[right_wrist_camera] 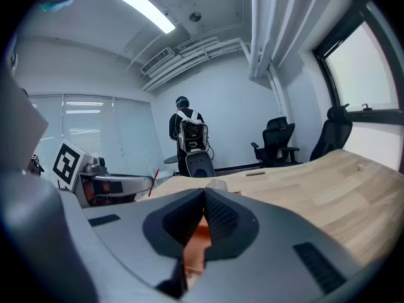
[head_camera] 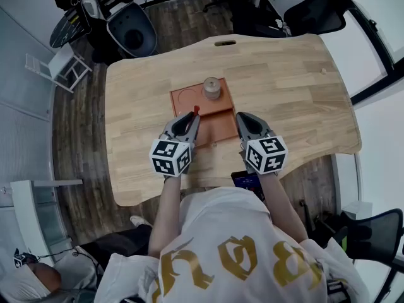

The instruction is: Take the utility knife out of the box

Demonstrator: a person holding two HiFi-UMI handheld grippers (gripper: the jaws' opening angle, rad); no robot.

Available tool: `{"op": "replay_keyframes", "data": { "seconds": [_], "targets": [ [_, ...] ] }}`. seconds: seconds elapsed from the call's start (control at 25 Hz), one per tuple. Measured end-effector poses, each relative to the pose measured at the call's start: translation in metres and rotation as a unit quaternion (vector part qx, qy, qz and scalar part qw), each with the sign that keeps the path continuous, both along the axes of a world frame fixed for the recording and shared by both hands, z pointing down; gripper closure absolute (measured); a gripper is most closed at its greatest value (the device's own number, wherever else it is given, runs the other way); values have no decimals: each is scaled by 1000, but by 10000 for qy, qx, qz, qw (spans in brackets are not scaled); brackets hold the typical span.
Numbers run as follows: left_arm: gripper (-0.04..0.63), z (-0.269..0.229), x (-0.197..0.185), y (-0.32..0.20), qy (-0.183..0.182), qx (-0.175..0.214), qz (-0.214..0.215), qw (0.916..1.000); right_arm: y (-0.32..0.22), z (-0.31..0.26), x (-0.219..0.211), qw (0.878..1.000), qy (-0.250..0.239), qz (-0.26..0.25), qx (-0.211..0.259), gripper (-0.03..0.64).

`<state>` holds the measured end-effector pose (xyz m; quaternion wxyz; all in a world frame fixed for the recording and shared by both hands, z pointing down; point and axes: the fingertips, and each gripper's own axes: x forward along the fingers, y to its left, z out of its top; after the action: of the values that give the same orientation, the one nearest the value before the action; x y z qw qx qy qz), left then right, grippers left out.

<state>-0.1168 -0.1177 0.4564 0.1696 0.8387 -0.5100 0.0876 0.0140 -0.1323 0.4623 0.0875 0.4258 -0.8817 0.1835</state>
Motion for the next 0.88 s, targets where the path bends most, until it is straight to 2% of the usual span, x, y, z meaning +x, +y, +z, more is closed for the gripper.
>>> {"op": "replay_keyframes", "data": {
  "seconds": [0.24,0.52,0.88],
  "targets": [
    [538,-9,1,7,-4,179,2,9998,7,-5,0,9999,48,-5,89,606],
    [538,-5,6,12,-122,148,133,9997,12,-4,-2,9998,150,-56,120,606],
    [538,-5,7,11,-95,137,150,9997,10,-4,4,9999,133,8,87,606]
  ]
}}
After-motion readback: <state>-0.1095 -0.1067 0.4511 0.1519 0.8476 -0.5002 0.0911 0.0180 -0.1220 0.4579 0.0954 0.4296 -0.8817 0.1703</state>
